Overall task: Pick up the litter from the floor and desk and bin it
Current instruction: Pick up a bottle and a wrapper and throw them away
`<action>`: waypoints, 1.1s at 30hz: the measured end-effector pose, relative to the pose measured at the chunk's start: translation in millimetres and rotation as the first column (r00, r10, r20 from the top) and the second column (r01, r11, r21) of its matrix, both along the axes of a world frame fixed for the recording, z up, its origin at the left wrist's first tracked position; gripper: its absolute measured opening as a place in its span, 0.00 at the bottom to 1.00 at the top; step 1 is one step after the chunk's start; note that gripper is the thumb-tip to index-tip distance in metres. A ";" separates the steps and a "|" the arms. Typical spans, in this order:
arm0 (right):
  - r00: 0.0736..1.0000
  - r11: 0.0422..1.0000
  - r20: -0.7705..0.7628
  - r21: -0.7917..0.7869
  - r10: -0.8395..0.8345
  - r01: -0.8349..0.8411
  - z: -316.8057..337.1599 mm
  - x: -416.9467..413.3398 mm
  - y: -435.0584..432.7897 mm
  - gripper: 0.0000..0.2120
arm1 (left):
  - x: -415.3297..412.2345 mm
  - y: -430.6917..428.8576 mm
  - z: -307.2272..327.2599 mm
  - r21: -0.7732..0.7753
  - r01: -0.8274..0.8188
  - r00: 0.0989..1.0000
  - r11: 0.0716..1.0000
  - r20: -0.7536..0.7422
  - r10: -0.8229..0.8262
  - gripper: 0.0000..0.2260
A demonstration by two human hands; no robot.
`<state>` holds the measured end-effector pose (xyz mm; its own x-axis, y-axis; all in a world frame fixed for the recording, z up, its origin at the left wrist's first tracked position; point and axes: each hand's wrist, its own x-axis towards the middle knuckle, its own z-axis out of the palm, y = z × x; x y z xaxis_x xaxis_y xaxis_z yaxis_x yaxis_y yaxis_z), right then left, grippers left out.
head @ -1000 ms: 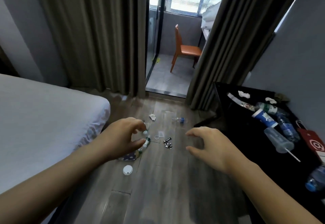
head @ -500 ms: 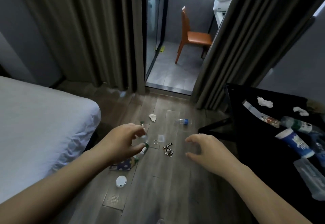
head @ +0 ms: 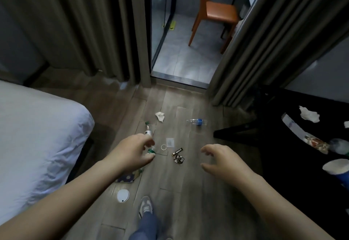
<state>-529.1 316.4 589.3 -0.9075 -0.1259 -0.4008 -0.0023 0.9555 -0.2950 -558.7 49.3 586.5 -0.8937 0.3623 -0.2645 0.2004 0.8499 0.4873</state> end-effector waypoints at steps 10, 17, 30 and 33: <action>0.990 0.998 0.126 -0.010 -0.065 0.066 -92.9 -118.8 4.8 0.26 | -119.9 14.7 -104.9 -0.045 -0.060 0.983 0.997 0.173 0.067 0.13; 0.979 0.995 0.183 -0.016 -0.092 0.096 -183.9 -186.9 30.8 0.29 | -173.0 34.2 -198.8 -0.149 -0.152 0.944 0.977 0.272 0.188 0.14; 0.962 0.992 0.243 -0.004 0.125 -0.128 -495.9 -242.5 60.8 0.33 | -180.2 57.3 -522.1 -0.309 -0.260 0.876 0.915 0.323 0.358 0.22; 0.954 0.985 0.246 -0.009 0.169 -0.172 -579.3 -245.3 63.0 0.36 | -179.2 55.3 -600.4 -0.320 -0.267 0.878 0.909 0.309 0.367 0.26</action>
<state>-774.4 379.4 10.0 -0.7464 -0.2642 -0.6108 -0.0949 0.9507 -0.2952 -737.9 104.6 -13.9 -0.7760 -0.0507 -0.6287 -0.2451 0.9427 0.2264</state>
